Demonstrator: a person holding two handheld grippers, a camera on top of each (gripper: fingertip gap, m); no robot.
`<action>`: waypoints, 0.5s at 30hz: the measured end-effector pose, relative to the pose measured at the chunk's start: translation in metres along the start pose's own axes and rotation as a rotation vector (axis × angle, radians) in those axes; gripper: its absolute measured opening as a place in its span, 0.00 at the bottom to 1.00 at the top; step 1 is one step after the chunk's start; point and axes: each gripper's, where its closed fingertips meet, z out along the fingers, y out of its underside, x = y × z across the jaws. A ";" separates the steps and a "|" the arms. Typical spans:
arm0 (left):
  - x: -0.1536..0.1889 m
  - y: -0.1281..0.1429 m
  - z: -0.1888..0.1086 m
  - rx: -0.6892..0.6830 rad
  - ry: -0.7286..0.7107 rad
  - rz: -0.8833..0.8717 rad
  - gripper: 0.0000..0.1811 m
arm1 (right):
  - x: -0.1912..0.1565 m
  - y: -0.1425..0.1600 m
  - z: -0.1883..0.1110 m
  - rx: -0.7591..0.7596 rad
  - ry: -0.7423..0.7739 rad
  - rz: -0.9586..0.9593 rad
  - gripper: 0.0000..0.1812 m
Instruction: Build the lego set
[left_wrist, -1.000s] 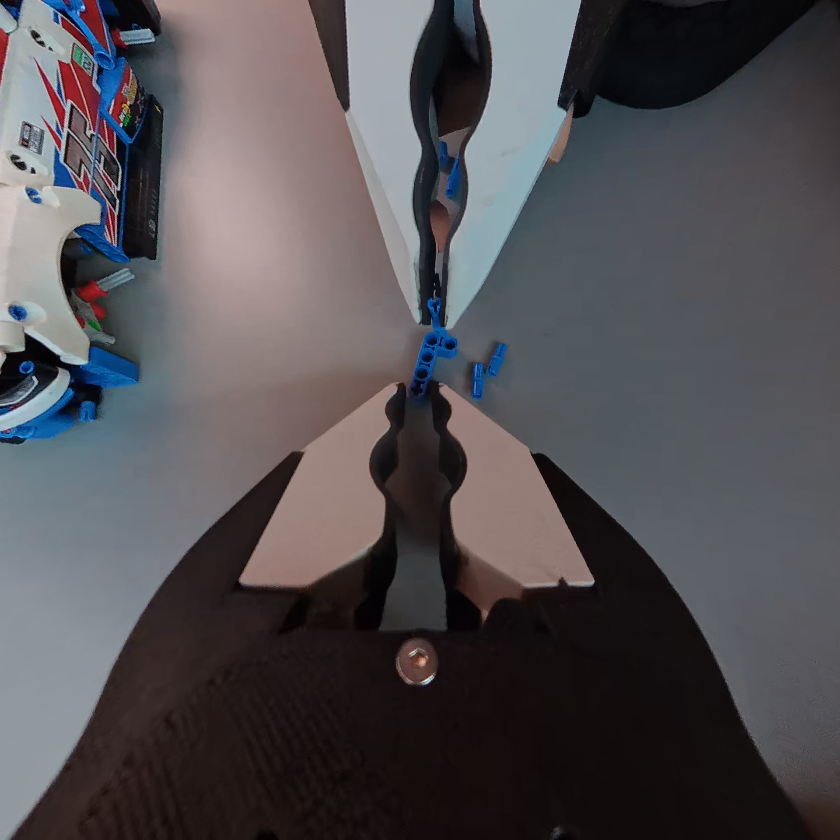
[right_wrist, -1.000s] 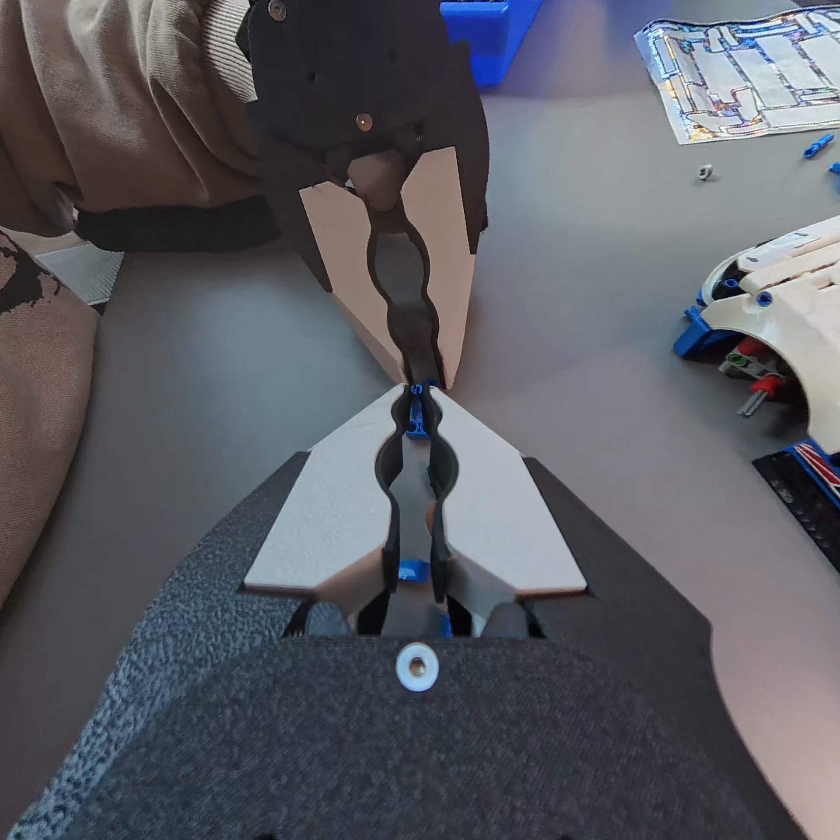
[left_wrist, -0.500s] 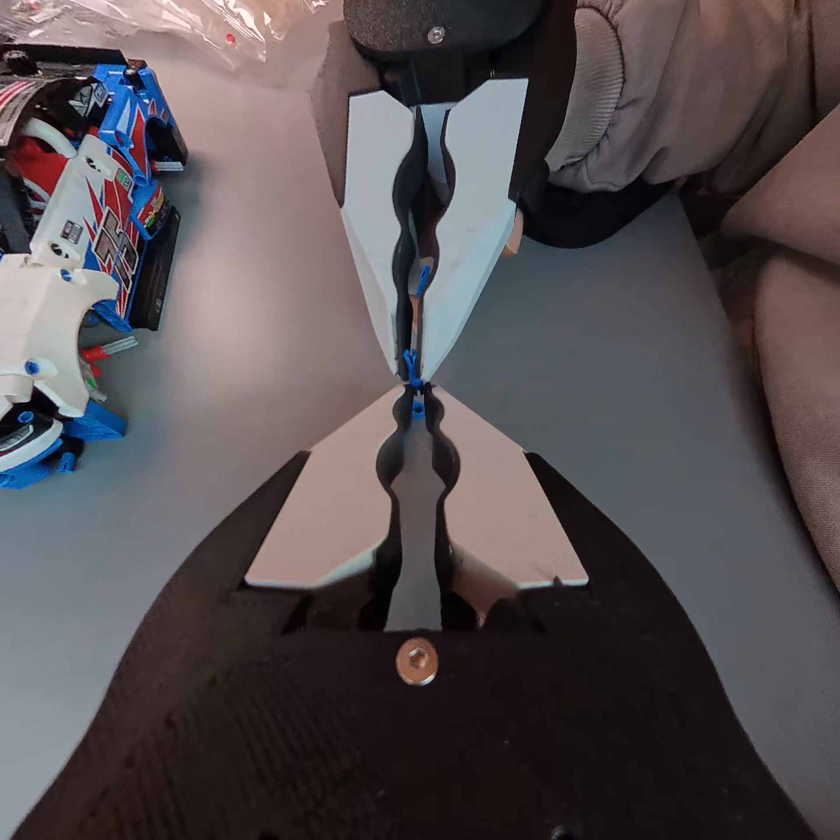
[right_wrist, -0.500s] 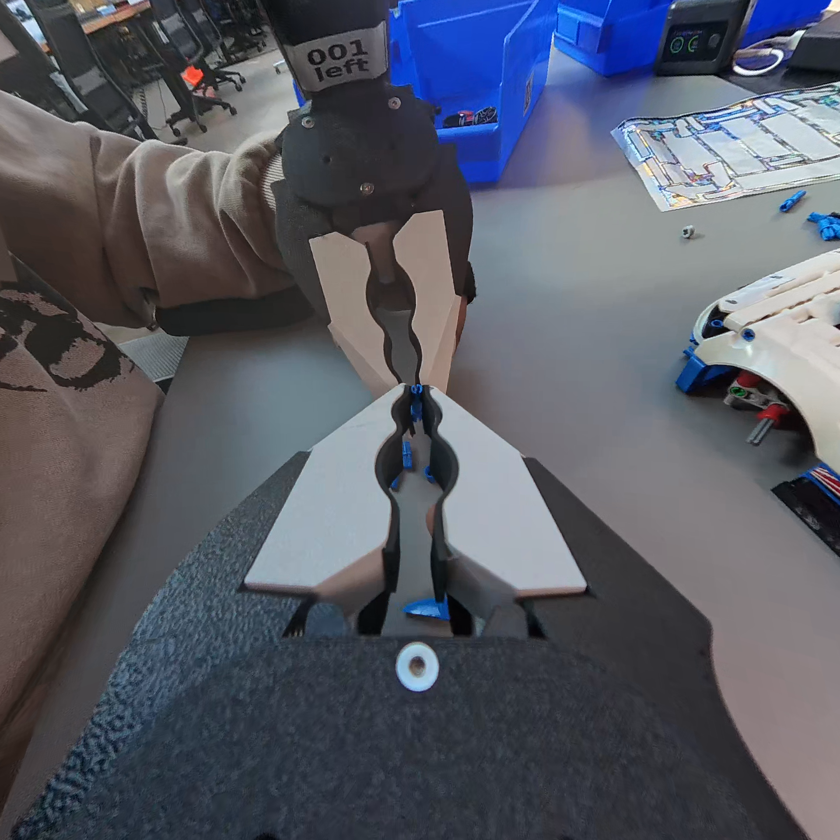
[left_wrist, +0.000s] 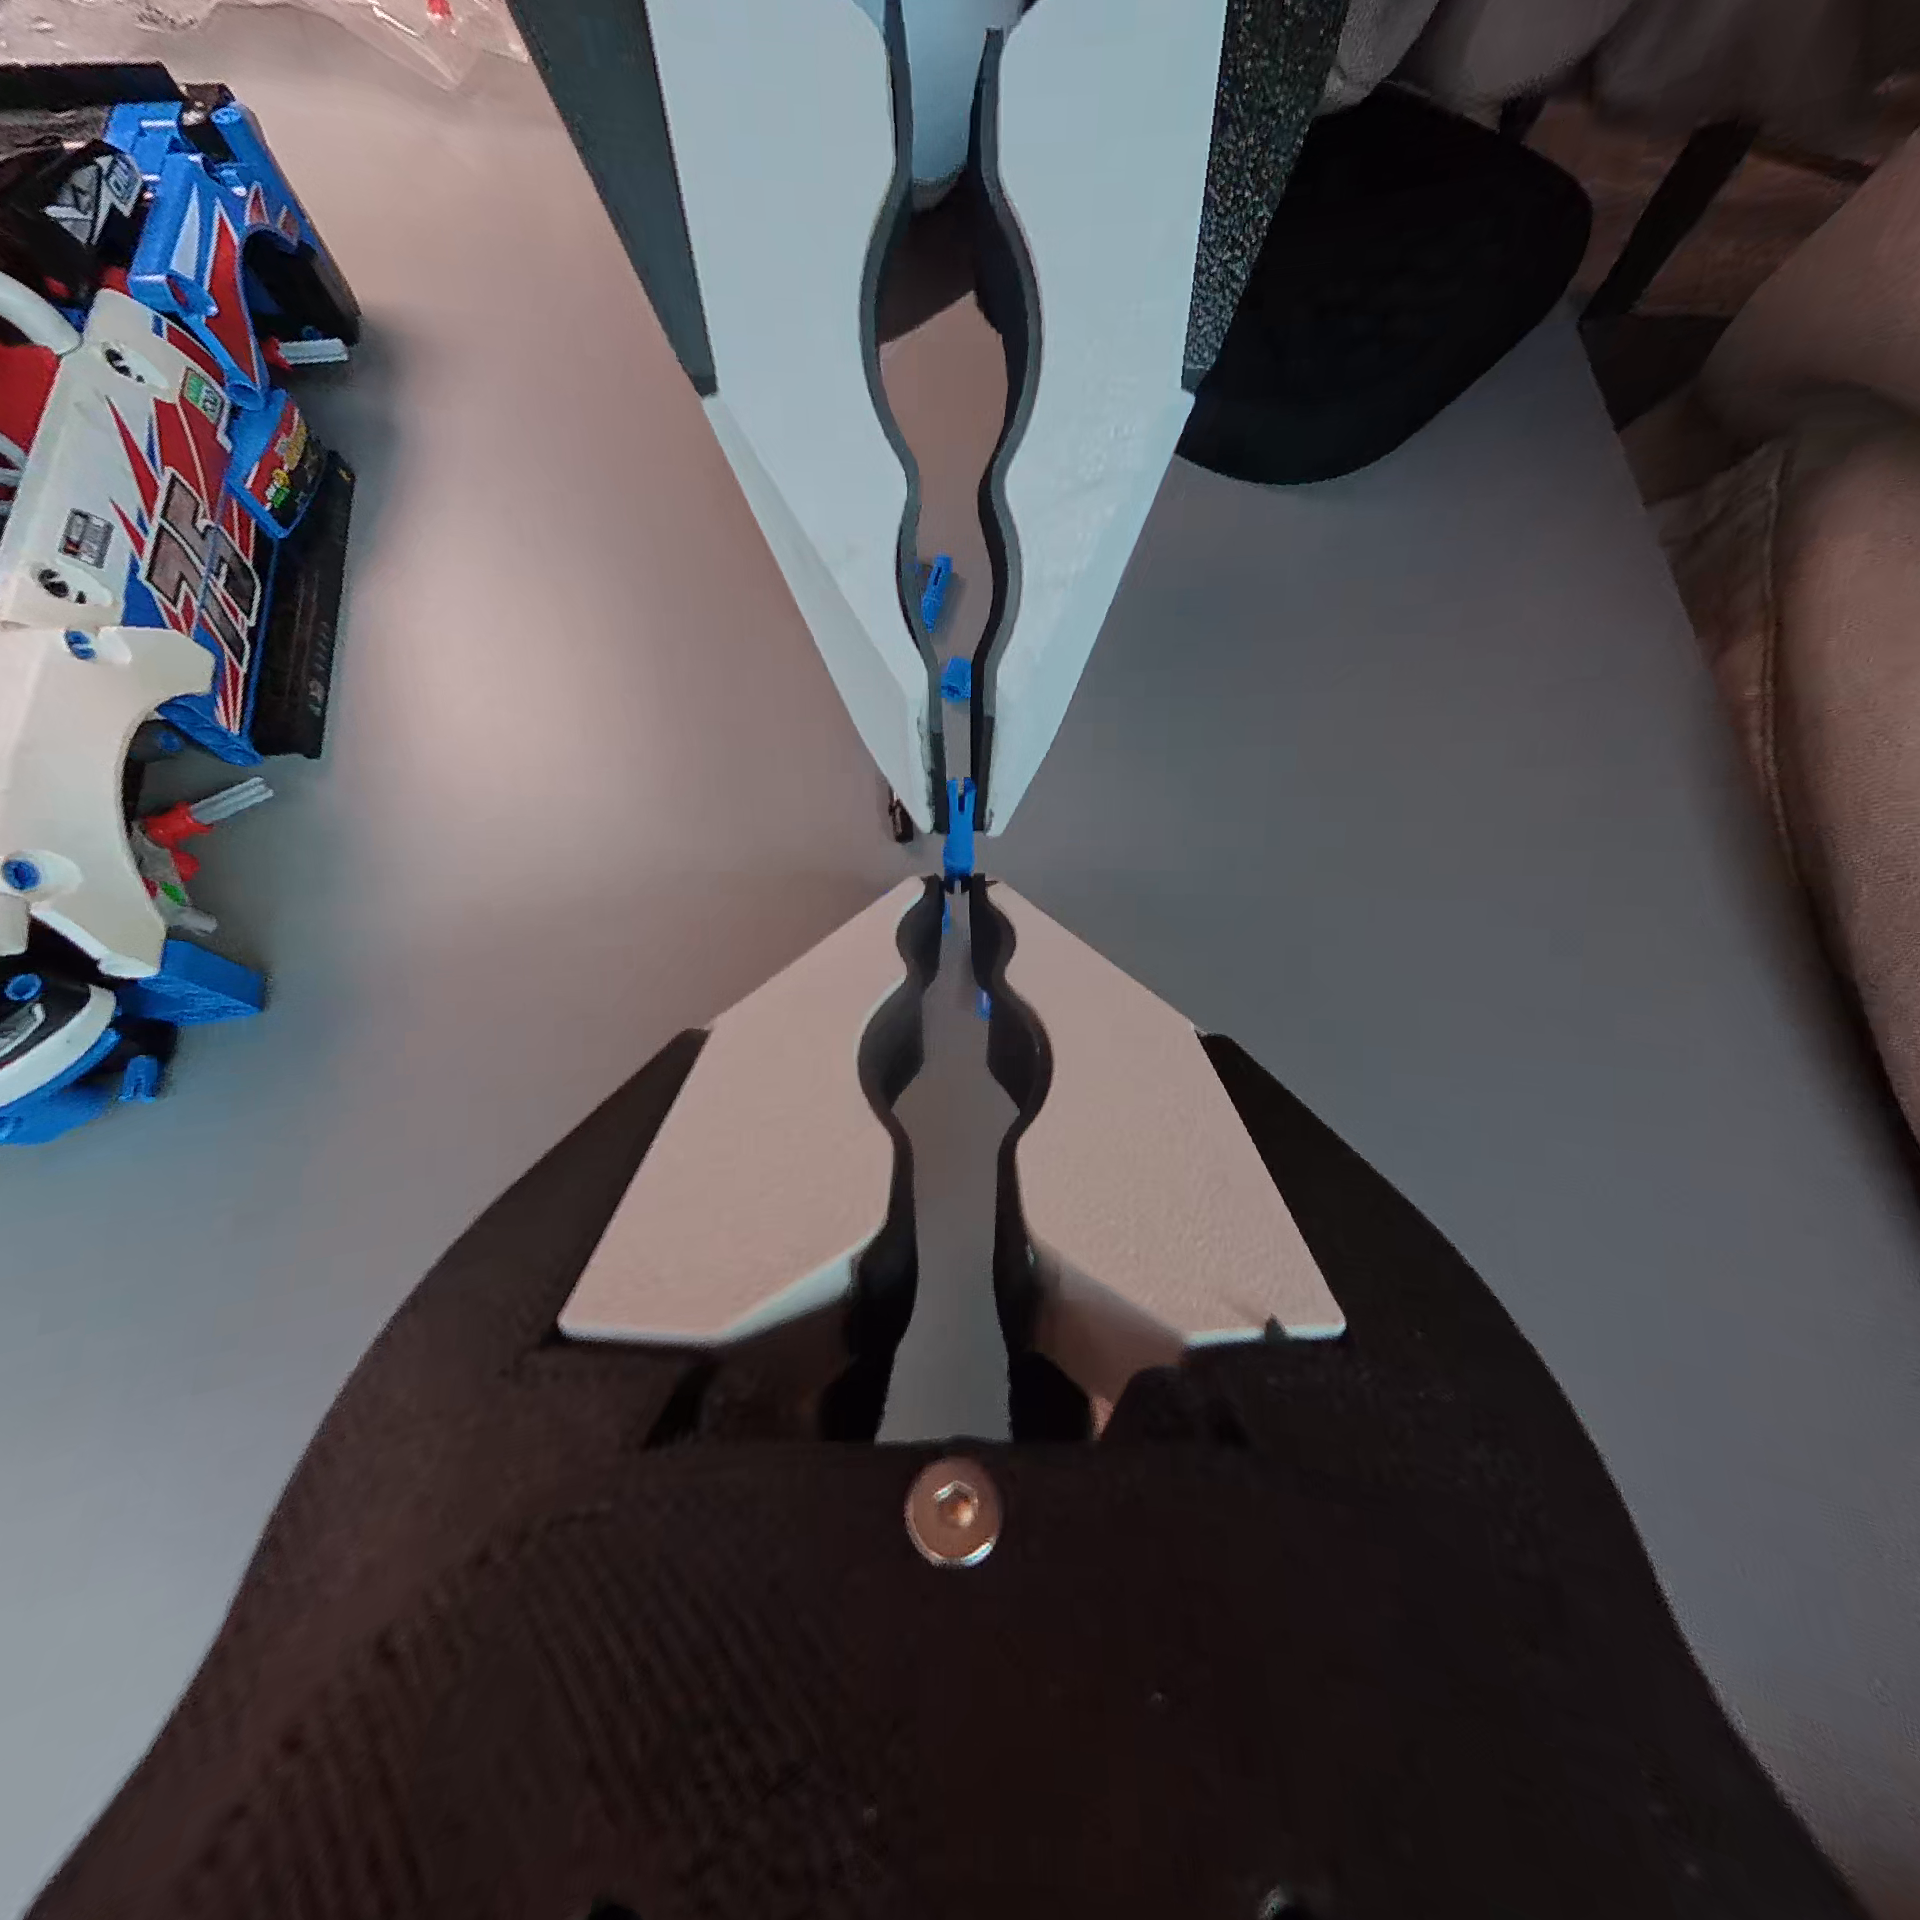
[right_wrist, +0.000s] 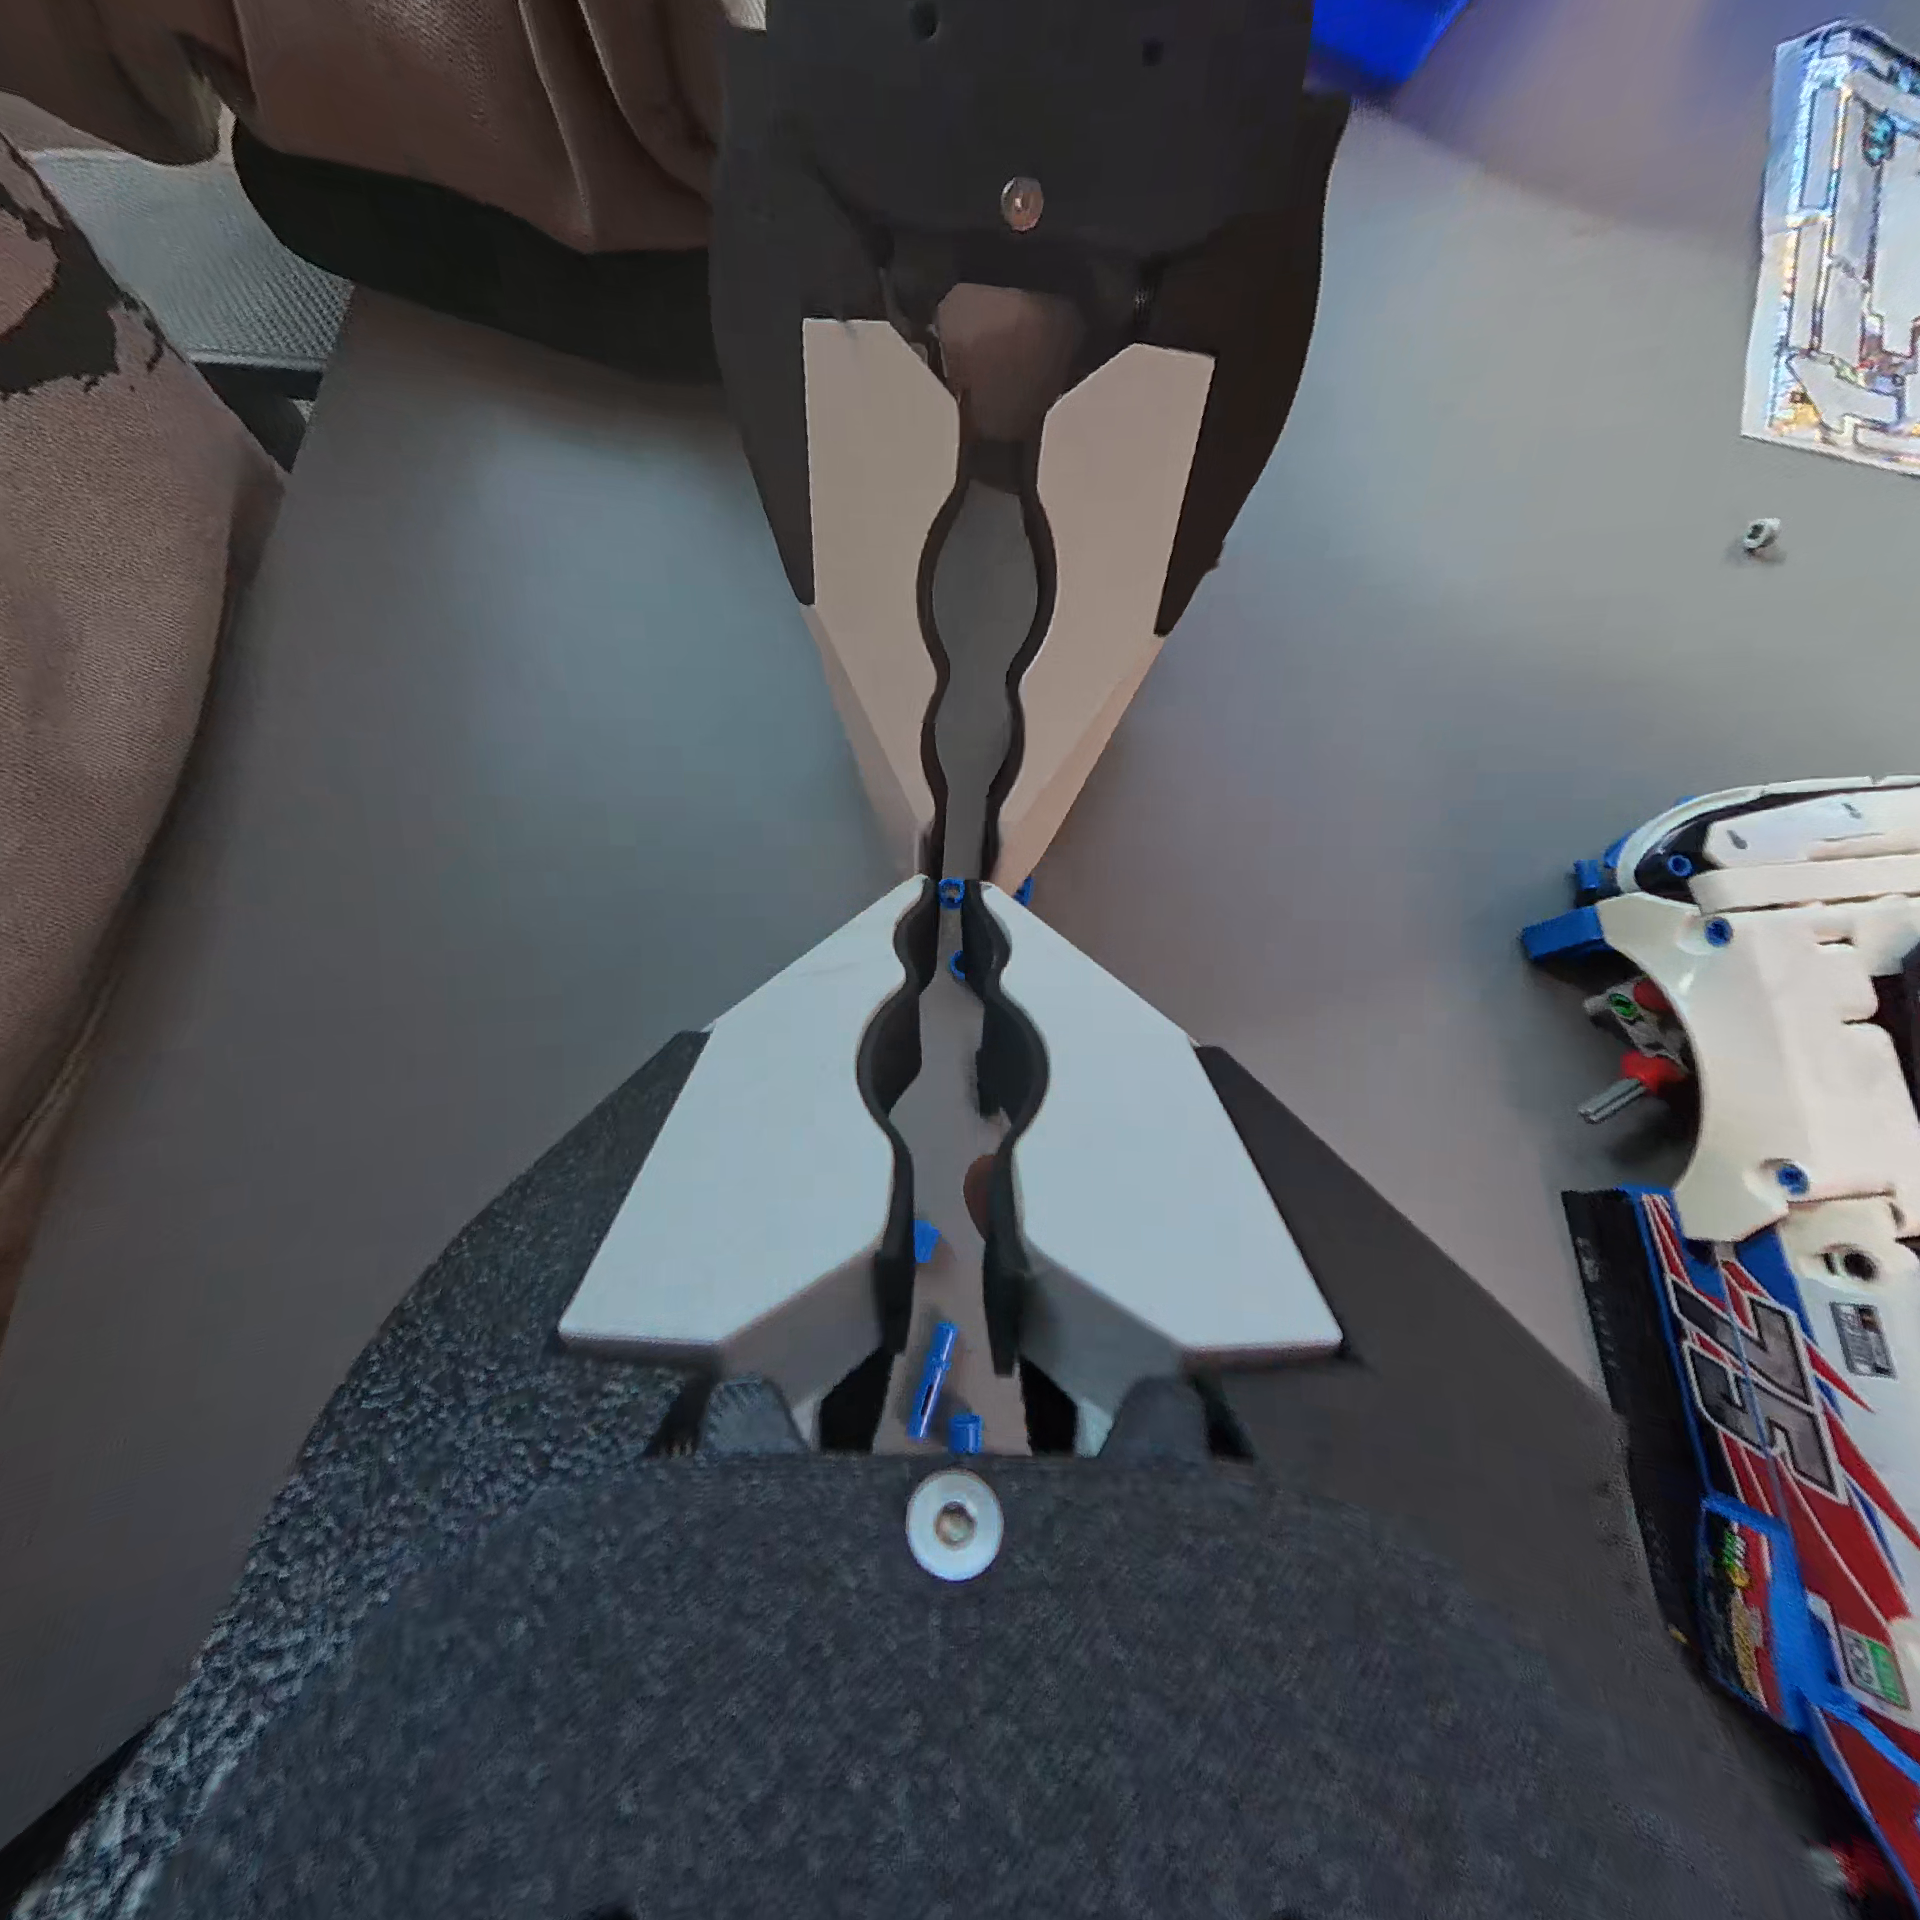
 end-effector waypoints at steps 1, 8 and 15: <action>-0.005 0.004 -0.002 -0.020 -0.025 0.003 0.06 | 0.002 0.002 -0.001 -0.031 0.003 0.016 0.01; -0.021 0.026 -0.001 -0.098 -0.071 0.005 0.15 | 0.006 0.020 0.013 -0.208 0.037 0.074 0.01; -0.017 0.025 0.007 -0.115 -0.083 0.037 0.08 | 0.005 0.024 0.018 -0.250 0.048 0.104 0.01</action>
